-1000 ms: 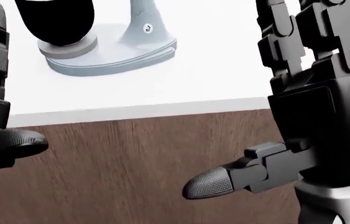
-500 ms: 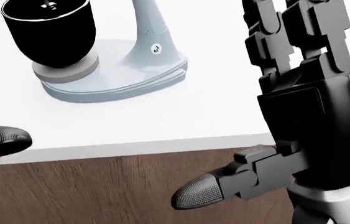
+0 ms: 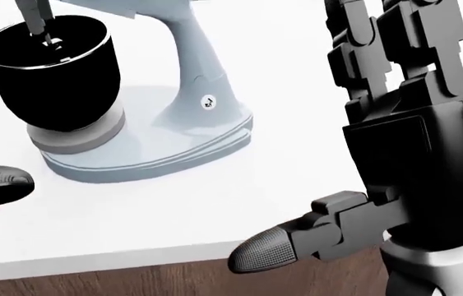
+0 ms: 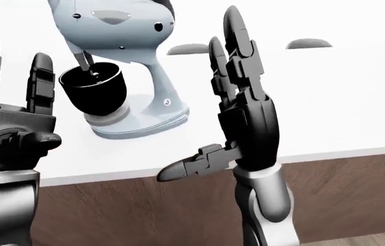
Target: Open the stand mixer head.
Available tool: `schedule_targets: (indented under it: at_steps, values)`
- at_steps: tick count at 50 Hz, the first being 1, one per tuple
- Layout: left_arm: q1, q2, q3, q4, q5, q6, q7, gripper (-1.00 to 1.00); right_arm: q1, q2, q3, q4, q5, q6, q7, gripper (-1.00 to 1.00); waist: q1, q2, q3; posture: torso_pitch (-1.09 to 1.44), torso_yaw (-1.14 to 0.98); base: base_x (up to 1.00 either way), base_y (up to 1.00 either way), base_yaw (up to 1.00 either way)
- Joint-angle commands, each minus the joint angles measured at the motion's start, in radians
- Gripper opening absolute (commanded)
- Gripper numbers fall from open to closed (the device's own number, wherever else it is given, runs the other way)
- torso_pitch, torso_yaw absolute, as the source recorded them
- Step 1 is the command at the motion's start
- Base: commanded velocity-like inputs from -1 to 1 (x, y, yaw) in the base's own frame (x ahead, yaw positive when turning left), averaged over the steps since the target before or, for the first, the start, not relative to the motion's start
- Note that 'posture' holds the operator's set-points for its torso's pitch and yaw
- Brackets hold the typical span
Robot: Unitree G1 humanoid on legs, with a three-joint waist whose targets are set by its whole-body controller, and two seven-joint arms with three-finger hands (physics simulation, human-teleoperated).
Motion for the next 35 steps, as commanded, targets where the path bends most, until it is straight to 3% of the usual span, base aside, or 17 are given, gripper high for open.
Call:
schedule_targets:
  at_steps: [1, 10, 21, 27, 35]
  values:
    - [-0.016, 0.005, 0.001, -0.024, 0.001, -0.024, -0.01, 1.0, -0.019, -0.002, -0.003, -0.024, 0.003, -0.022, 0.001, 1.0, 0.001, 0.003, -0.022, -0.11, 0.0, 0.0, 0.0, 0.0]
    - [-0.02, 0.006, 0.003, -0.018, -0.006, -0.03, -0.011, 1.0, -0.018, 0.0, 0.001, -0.021, 0.005, -0.022, 0.004, 1.0, 0.003, 0.003, -0.087, -0.2, 0.0, 0.0, 0.0, 0.0]
    - [-0.023, 0.005, 0.013, 0.002, -0.009, -0.05, -0.004, 1.0, -0.022, 0.005, 0.006, 0.0, -0.002, -0.021, 0.004, 1.0, 0.007, 0.004, -0.188, -0.3, 0.0, 0.0, 0.0, 0.0]
    - [-0.017, 0.012, 0.014, -0.009, -0.012, -0.053, -0.002, 1.0, -0.052, 0.006, 0.01, -0.017, 0.008, 0.022, -0.002, 1.0, 0.01, 0.004, -0.207, -0.3, 0.0, 0.0, 0.0, 0.0]
    - [-0.027, 0.024, 0.027, -0.007, -0.025, -0.054, 0.008, 1.0, -0.152, -0.011, -0.013, -0.096, 0.153, 0.336, -0.034, 1.0, 0.016, 0.004, -0.201, -0.3, 0.0, 0.0, 0.0, 0.0]
